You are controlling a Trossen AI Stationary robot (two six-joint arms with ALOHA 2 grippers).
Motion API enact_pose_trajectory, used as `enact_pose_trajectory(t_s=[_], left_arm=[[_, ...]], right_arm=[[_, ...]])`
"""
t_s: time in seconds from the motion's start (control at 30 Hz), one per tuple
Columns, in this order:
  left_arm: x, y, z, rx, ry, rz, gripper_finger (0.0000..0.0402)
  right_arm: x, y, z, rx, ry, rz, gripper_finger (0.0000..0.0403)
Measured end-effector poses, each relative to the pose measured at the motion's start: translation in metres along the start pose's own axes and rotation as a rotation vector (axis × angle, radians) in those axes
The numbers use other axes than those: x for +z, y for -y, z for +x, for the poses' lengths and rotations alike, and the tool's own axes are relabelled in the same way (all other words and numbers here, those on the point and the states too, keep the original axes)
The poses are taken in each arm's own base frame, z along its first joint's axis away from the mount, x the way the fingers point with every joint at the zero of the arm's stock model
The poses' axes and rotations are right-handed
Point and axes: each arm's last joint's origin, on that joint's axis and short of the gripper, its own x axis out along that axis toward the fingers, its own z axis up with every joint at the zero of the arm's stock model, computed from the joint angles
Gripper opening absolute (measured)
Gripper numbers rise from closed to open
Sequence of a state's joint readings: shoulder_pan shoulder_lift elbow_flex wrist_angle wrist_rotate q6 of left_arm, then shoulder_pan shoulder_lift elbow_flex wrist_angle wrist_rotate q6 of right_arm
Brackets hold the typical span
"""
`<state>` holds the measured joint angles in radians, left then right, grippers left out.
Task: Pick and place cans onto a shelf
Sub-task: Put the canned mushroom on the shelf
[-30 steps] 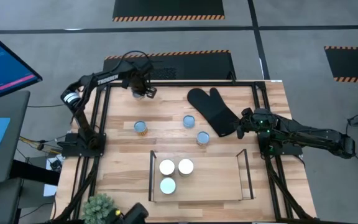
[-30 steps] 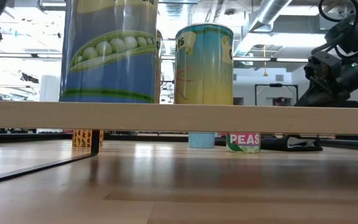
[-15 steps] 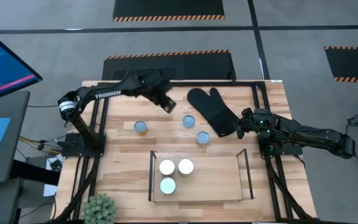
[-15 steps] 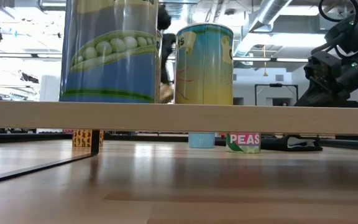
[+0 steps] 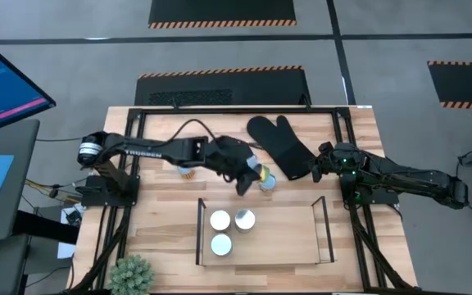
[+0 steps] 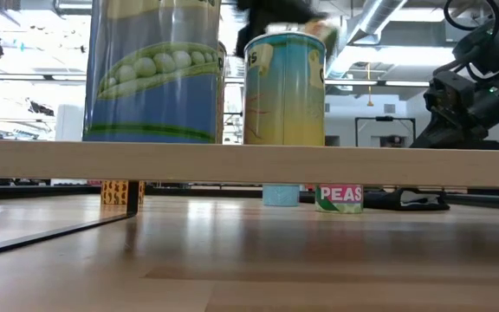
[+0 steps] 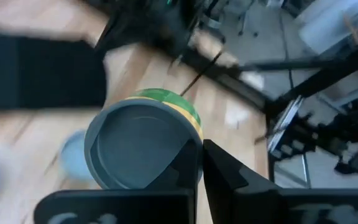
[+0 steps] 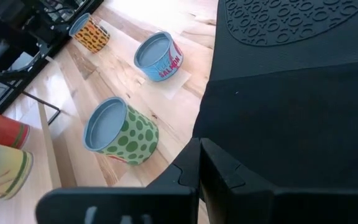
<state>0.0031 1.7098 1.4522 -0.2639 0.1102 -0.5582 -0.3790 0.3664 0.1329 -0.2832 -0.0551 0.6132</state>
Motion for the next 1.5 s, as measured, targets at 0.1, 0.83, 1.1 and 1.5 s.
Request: enact_pose_trajectory(t_s=[0.1, 0.83, 1.1, 1.5], left_arm=[[0.007, 0.020, 0.008, -0.005, -0.001, 0.056, 0.0000], [-0.012, 0.067, 0.130, -0.098, -0.398, 0.223, 0.0000], [-0.044, 0.095, 0.131, -0.085, -0.460, 0.298, 0.0000], [-0.050, 0.096, 0.129, -0.009, -0.464, 0.348, 0.0000]], right_arm=[[0.001, 0.000, 0.000, 0.003, 0.009, 0.003, 0.0033], [0.033, -0.011, -0.010, 0.128, 0.362, 0.001, 0.0033], [0.033, -0.011, -0.010, 0.138, 0.350, -0.010, 0.0033], [0.032, -0.011, -0.010, 0.134, 0.349, -0.028, 0.0033]])
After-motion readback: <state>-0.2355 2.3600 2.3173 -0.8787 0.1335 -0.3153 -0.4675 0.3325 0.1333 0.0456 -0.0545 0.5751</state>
